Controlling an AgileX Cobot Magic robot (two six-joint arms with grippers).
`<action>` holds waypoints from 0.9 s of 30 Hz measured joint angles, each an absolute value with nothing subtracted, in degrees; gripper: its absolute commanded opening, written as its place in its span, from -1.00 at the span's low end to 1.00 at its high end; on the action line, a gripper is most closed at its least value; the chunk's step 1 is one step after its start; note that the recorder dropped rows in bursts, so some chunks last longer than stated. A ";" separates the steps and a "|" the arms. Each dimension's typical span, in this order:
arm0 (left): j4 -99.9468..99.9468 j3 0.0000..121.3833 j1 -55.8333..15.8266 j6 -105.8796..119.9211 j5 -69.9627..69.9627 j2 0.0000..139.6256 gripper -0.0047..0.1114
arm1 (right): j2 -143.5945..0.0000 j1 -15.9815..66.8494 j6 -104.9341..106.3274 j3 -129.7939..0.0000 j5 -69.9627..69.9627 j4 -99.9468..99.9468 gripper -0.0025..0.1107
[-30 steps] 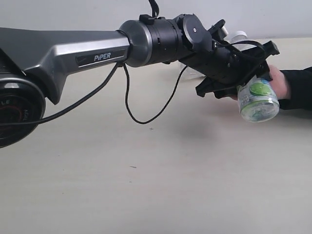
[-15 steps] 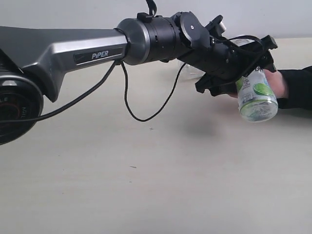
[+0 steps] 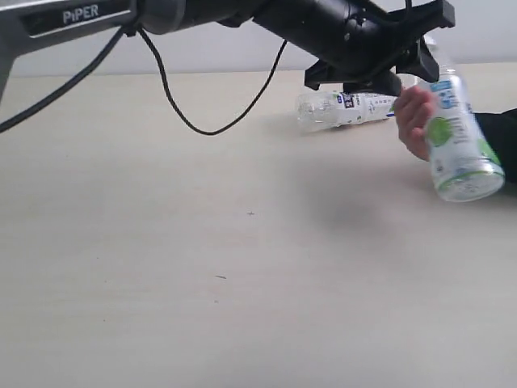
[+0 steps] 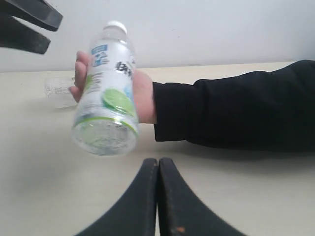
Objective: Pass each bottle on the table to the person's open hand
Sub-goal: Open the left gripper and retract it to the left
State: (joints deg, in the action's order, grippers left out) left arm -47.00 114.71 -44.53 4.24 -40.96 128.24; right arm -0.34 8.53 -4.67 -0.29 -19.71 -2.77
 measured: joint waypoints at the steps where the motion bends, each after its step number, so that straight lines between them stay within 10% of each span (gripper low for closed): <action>1: -46.60 114.71 -44.53 4.82 -41.69 127.52 -0.88 | -0.34 8.53 -4.67 -0.29 -19.71 -2.77 -0.95; 13: -37.56 111.09 -43.55 8.42 -46.97 121.13 -0.92 | -0.34 8.53 -4.67 -0.29 -19.71 -2.77 -0.95; 27: -36.73 73.78 -41.61 24.39 -19.33 94.43 -0.92 | -0.34 8.53 -4.67 -0.29 -19.71 -2.77 -0.95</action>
State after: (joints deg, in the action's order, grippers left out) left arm -36.73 73.78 -41.61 24.39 -19.33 94.43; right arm -0.34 8.53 -4.67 -0.29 -19.71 -2.77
